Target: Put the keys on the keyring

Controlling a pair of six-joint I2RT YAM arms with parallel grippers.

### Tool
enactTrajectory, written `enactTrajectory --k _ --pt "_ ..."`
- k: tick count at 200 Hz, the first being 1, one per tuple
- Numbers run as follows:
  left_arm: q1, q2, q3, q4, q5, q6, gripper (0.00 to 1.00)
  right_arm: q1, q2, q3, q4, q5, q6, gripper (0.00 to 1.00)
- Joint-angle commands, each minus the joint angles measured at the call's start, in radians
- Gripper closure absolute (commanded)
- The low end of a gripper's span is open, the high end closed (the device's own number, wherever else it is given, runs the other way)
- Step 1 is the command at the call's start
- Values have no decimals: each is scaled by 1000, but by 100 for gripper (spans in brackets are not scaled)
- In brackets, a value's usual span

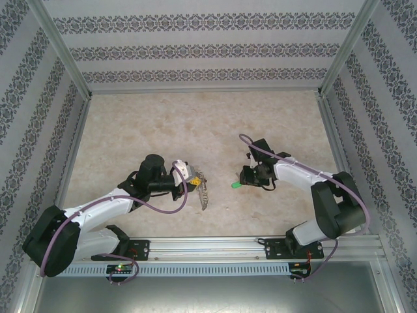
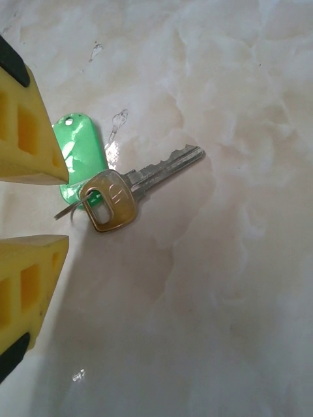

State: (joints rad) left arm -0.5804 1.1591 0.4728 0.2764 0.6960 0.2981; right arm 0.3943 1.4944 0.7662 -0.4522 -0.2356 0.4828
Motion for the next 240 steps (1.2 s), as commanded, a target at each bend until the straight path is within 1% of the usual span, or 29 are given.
enactTrajectory --k 1,11,24,67,82,201,240 --pt "11 -12 1 4 20 3 100 -8 19 26 -4 11 -23 73" --pt "11 -12 2 4 20 3 100 -6 25 25 4 3 -28 73" --pt "10 -11 2 6 20 3 100 -2 38 31 5 -16 -45 76" --pt "11 -7 6 4 20 4 100 6 45 38 5 -9 -56 78" --pt "10 -4 5 4 21 4 100 6 43 39 10 -9 -62 81" --pt "10 -1 11 -8 24 7 100 15 69 52 10 -20 -77 83" --pt "11 0 15 -10 25 9 100 24 89 50 -6 -3 -93 82"
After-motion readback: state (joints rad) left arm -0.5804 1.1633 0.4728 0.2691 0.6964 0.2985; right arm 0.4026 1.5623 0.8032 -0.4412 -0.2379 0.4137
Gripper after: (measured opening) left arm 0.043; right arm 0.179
